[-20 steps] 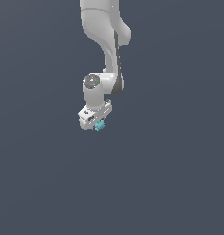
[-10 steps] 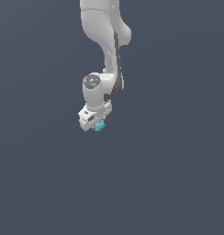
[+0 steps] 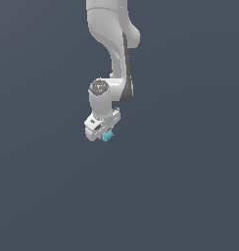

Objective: Pick up the object and move it to a goal position.

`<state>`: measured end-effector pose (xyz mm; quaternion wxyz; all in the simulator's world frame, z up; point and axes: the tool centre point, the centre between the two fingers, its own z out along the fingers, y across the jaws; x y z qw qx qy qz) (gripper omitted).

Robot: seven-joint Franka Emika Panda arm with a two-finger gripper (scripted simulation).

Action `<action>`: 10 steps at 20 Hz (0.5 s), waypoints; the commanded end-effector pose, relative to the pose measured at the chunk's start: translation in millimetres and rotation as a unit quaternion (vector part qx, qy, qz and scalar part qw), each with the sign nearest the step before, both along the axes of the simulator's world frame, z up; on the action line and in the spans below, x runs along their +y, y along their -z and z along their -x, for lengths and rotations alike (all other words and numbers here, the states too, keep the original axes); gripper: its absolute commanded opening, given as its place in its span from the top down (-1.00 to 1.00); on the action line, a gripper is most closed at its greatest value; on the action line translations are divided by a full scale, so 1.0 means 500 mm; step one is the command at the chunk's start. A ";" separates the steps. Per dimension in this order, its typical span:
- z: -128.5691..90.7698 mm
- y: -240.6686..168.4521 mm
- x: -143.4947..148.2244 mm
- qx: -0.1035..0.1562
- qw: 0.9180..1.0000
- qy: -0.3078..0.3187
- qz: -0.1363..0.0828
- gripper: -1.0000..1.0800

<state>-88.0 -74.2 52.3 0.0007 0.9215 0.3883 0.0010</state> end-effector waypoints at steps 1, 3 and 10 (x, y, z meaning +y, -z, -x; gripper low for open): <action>-0.018 -0.010 0.009 0.000 1.000 0.000 0.000 1.00; -0.036 -0.020 0.017 0.000 1.000 0.000 0.000 1.00; -0.120 -0.065 0.053 0.000 1.000 0.000 0.000 1.00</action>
